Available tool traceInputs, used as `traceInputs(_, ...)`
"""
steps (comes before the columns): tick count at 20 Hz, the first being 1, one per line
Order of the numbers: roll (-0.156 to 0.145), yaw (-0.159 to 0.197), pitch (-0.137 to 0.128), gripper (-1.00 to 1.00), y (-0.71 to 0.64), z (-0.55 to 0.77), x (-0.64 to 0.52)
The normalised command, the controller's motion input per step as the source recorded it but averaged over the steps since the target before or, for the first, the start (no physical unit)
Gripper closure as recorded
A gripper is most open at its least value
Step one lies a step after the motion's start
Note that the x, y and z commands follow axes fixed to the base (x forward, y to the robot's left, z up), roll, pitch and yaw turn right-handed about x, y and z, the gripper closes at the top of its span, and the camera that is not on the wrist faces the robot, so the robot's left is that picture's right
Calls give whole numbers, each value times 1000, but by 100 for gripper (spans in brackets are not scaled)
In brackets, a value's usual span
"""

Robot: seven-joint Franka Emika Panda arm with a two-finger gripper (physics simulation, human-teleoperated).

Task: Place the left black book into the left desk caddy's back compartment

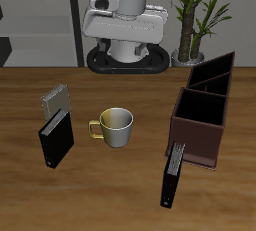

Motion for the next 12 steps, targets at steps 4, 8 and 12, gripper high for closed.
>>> traceInputs(4,-43,-48,-19,-100,-19,173,221)
traceInputs(8,-30,-51,-26,-100,101,227,317)
traceInputs(12,-44,-29,-13,-100,289,155,401)
